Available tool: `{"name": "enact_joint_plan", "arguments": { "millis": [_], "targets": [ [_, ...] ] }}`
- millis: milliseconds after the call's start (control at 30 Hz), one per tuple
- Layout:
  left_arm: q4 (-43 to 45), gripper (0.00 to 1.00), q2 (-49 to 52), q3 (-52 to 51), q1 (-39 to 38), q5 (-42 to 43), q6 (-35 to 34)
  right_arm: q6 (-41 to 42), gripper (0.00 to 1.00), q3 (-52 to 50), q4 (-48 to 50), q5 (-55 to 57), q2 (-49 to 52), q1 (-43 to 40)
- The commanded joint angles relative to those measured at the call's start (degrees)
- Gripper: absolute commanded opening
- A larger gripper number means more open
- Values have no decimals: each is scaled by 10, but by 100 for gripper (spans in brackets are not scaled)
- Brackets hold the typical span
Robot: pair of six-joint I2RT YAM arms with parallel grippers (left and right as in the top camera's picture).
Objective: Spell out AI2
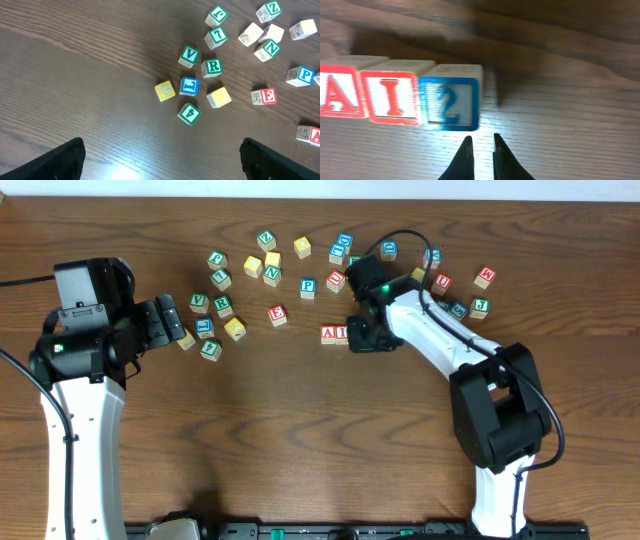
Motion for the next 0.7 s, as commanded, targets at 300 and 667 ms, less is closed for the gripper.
{"name": "enact_joint_plan", "arguments": {
  "millis": [300,667],
  "targets": [
    [-2,97,3,2,2,-1,3,-5,1,6,10,-8,1,15],
    [-2,98,3,2,2,-1,3,-7,1,6,27,-8,1,14]
  ]
}}
